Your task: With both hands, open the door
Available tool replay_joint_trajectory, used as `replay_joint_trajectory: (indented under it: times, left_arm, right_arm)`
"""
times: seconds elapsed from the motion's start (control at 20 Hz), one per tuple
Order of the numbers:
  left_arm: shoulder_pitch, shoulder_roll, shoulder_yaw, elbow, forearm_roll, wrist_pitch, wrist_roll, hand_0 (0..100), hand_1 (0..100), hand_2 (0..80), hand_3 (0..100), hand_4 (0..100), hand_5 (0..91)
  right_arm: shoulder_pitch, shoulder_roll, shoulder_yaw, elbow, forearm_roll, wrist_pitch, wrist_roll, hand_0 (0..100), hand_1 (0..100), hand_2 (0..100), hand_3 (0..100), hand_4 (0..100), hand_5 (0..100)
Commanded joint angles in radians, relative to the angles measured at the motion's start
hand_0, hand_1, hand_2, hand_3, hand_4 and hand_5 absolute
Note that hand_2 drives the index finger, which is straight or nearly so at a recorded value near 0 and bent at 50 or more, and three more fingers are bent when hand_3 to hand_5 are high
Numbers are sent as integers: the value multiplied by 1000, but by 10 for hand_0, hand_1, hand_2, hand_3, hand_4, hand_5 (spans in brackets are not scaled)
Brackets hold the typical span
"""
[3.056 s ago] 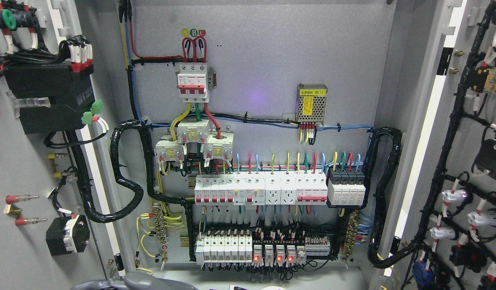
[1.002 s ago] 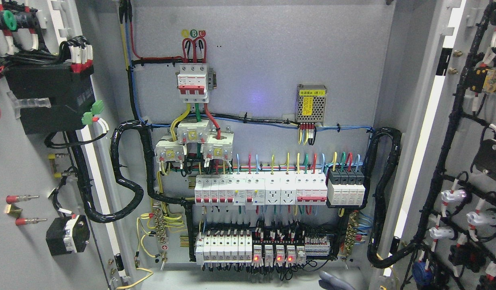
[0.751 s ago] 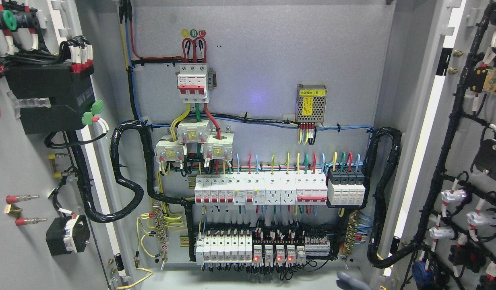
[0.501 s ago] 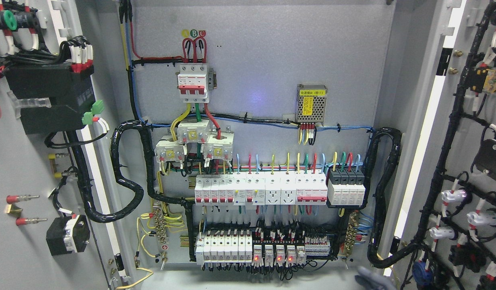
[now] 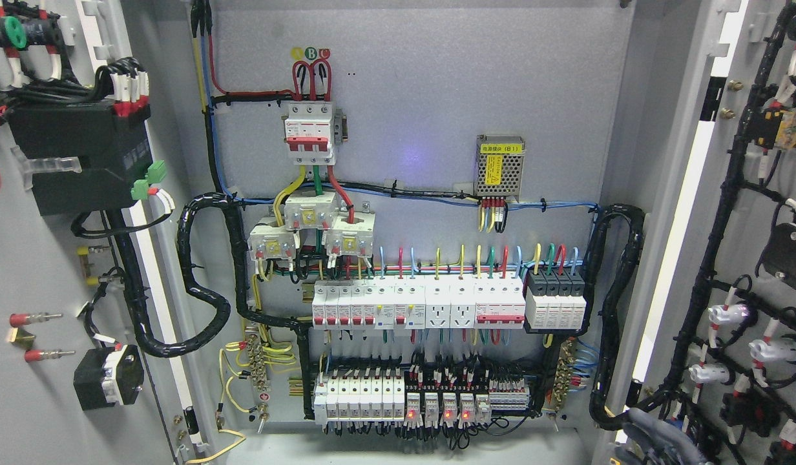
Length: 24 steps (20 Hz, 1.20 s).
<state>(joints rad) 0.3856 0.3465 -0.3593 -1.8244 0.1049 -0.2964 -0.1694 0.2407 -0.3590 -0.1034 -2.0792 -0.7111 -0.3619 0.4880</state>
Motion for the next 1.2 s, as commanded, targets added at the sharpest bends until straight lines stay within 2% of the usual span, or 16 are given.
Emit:
replay_joint_trajectory:
  times: [0.0,0.35,0.55,0.7,0.95,1.15]
  left_arm:
    - [-19,82,20,-194,-7,-50,5,0,0,0,0,0,0]
    - [-53,83,114,-200,1,-78,4,0,0,0,0,0,0]
    - [-111,71,172,-199,24,-79,4,0,0,0,0,0,0]
    - [-139,71,201,-200,47,-79,4,0,0,0,0,0,0]
    - [-143,72,204,-216,47,-81,4,0,0,0,0,0,0]
    - [-143,78,209,-223,52,-107,4,0,0,0,0,0,0]
  right_arm:
    - [2,-77,-59,-9,-10,0,0,0,0,0,0,0,0]
    - [-3,-86,-70,-1,-14,-2,-2,0,0,0,0,0,0]
    - [-3,-86,-71,19,-68,-2,-2,0,0,0,0,0,0]
    - [-3,-94,-97,18,-87,-2,-2,0,0,0,0,0,0]
    - [11,-98,-125,11,-87,-18,1,0,0,0,0,0,0]
    - [29,-126,-130,11,-87,-51,1,0,0,0,0,0,0]
